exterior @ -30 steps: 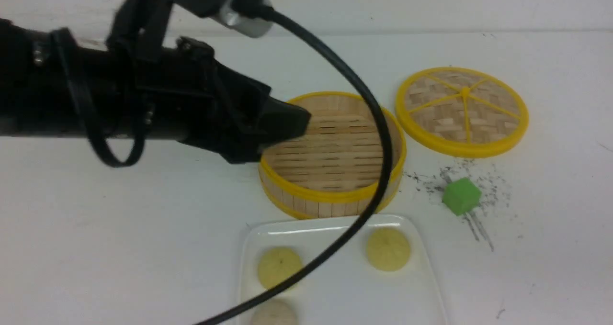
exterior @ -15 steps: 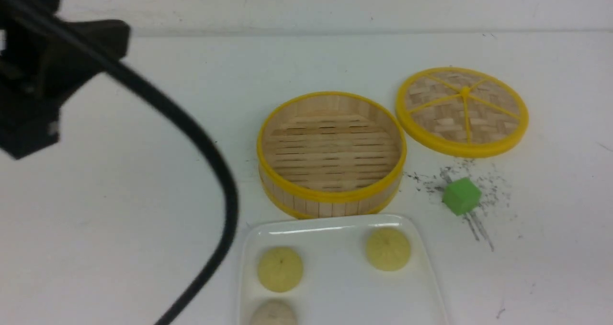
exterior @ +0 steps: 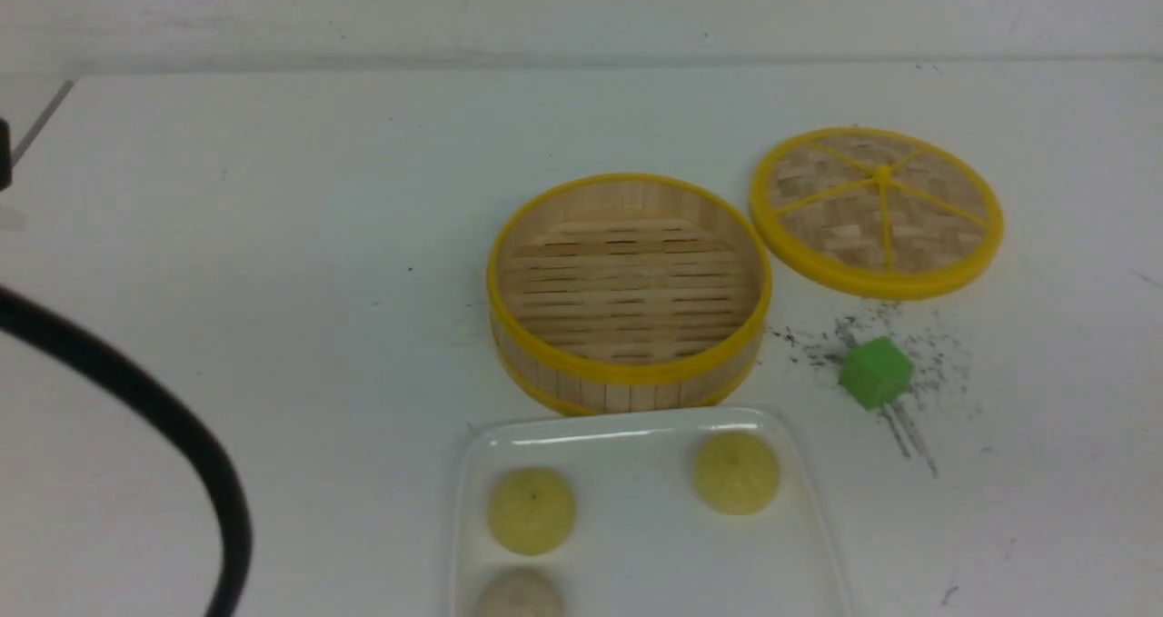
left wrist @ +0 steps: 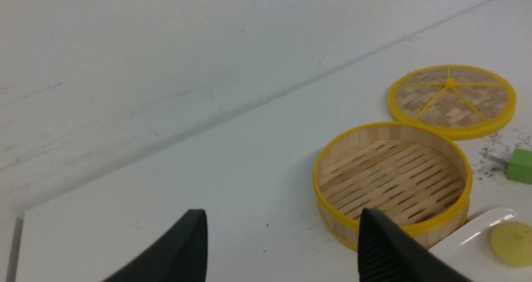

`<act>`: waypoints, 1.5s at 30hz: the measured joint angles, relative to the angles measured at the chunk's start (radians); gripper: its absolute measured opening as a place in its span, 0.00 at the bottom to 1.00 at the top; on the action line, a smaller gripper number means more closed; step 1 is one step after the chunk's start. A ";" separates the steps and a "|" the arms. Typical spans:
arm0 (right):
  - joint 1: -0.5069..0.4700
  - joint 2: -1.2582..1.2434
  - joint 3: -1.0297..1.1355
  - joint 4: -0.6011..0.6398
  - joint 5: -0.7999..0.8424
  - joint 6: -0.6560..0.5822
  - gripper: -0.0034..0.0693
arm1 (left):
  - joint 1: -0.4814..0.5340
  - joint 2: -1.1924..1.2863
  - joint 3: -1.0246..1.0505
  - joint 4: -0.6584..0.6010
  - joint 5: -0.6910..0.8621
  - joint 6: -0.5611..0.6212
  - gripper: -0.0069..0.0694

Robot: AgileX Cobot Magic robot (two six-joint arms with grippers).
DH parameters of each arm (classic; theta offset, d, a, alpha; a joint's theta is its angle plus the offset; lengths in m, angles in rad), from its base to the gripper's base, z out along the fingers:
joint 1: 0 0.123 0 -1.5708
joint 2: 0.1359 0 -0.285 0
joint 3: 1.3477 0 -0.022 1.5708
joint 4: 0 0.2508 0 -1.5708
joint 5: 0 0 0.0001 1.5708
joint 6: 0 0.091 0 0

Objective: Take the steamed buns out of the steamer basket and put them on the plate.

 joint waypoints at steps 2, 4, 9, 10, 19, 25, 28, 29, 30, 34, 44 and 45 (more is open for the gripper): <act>0.000 0.000 0.000 -0.002 -0.012 -0.005 0.70 | 0.000 0.000 0.000 0.016 0.000 -0.008 0.71; 0.000 0.000 0.000 -0.007 -0.034 -0.006 0.70 | 0.000 0.000 0.000 0.046 -0.003 -0.018 0.69; 0.000 0.001 0.000 -0.038 -0.100 -0.006 0.70 | 0.000 0.015 0.000 0.182 -0.040 -0.136 0.67; 0.000 0.005 0.000 -0.048 -0.111 -0.006 0.70 | 0.000 0.027 0.000 0.233 -0.047 -0.194 0.67; 0.000 0.058 0.001 -0.061 -0.142 0.009 0.70 | 0.000 0.128 0.000 0.495 -0.061 -0.445 0.67; 0.000 0.061 0.001 -0.062 -0.142 0.012 0.70 | 0.000 0.146 0.000 0.516 -0.064 -0.456 0.67; 0.000 0.061 0.001 -0.062 -0.150 0.012 0.70 | 0.000 0.143 0.000 0.534 -0.064 -0.459 0.67; 0.000 0.061 0.001 -0.063 -0.151 0.012 0.70 | 0.000 0.143 0.000 0.543 -0.064 -0.459 0.67; 0.000 0.061 0.001 -0.063 -0.151 0.012 0.70 | 0.000 0.143 0.000 0.545 -0.064 -0.459 0.67; 0.000 0.061 0.001 -0.064 -0.157 0.012 0.70 | 0.000 0.143 0.000 0.570 -0.064 -0.462 0.67; 0.000 0.061 0.001 -0.064 -0.157 0.012 0.70 | 0.000 0.143 0.000 0.346 -0.041 -0.352 0.62; 0.000 0.061 0.001 -0.064 -0.157 0.012 0.70 | 0.000 0.143 0.000 0.310 -0.040 -0.326 0.61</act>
